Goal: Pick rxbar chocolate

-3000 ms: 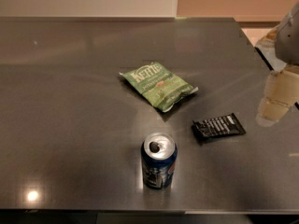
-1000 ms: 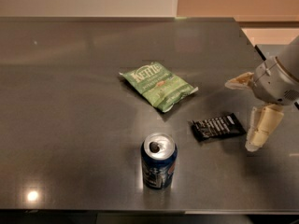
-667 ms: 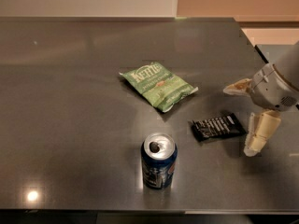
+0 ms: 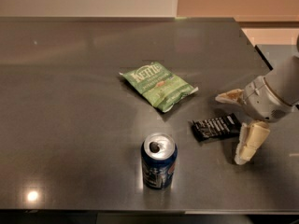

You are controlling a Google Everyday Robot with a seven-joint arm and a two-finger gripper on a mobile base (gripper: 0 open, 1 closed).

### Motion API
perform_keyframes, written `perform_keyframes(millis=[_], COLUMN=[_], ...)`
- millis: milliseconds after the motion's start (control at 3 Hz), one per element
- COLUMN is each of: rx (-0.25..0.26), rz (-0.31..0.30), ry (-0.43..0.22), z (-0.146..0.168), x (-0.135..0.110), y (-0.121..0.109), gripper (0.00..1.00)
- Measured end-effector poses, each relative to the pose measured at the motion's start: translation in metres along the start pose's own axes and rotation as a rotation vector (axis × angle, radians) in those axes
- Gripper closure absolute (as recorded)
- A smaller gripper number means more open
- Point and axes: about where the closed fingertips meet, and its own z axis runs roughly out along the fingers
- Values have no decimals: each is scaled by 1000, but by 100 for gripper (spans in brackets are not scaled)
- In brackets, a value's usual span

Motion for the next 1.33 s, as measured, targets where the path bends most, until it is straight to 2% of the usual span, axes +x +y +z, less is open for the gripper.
perform_keyframes(millis=[333, 667, 1333], rx=[-10, -32, -34], rz=[-2, 6, 6], ry=[-20, -59, -63], z=[9, 9, 4], x=[-3, -11, -14], y=[1, 0, -1], gripper=[17, 48, 95])
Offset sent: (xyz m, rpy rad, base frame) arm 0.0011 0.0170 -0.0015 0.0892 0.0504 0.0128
